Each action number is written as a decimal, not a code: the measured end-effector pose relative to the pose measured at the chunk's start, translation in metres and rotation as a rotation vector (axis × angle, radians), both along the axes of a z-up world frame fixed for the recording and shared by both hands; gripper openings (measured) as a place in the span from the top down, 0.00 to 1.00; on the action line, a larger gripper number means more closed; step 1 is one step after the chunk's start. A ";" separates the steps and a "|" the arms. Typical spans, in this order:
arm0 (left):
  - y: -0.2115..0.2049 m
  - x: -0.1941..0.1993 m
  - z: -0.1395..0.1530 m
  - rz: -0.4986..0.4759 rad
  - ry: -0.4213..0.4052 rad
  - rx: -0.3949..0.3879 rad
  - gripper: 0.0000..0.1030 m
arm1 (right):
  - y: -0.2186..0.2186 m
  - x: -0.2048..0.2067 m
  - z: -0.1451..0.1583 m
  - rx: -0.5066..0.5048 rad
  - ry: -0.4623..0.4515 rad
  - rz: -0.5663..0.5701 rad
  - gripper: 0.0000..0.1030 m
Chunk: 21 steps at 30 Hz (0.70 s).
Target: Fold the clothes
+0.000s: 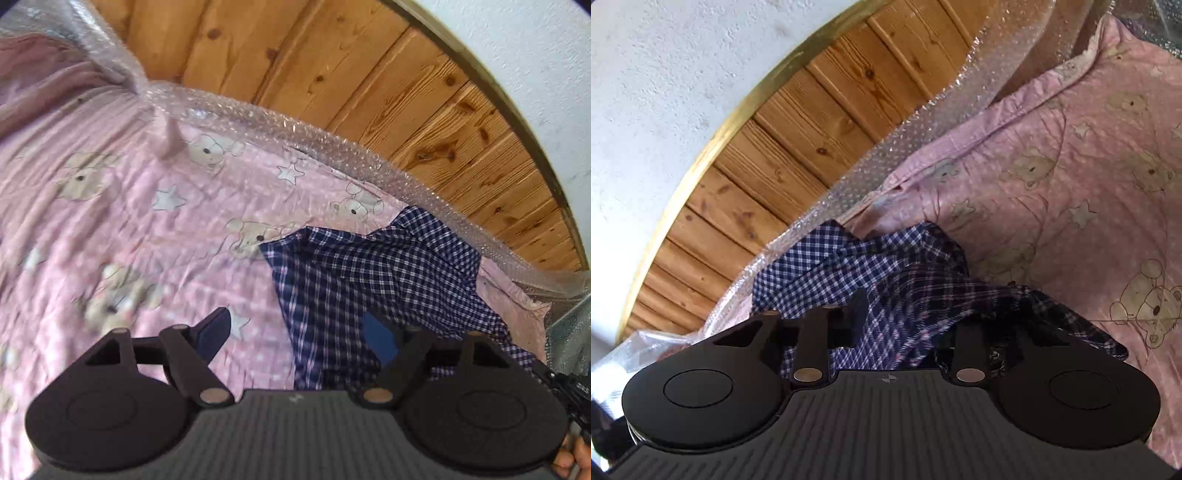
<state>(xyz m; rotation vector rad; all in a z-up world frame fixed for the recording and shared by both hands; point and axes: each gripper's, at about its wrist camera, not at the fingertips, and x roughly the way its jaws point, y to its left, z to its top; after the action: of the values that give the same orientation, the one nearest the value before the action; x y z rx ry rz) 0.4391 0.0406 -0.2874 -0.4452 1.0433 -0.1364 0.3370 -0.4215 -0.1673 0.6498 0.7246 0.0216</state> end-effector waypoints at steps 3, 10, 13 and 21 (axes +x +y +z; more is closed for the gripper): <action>-0.013 0.036 -0.027 -0.047 0.054 0.076 0.95 | 0.021 -0.011 0.017 -0.083 -0.082 0.074 0.87; -0.022 0.076 0.009 -0.242 -0.079 0.255 0.85 | 0.058 -0.035 0.036 -0.214 -0.192 0.079 0.79; -0.011 0.067 0.011 -0.217 -0.081 0.329 0.60 | 0.057 -0.021 0.018 -0.165 -0.117 0.036 0.50; 0.057 0.005 0.030 -0.082 -0.112 0.072 0.53 | 0.039 0.000 0.000 -0.131 0.012 -0.143 0.71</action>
<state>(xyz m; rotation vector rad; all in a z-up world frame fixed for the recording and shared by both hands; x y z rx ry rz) 0.4438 0.0975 -0.2572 -0.3262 0.9538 -0.1936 0.3373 -0.3824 -0.1668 0.5748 0.6833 -0.1604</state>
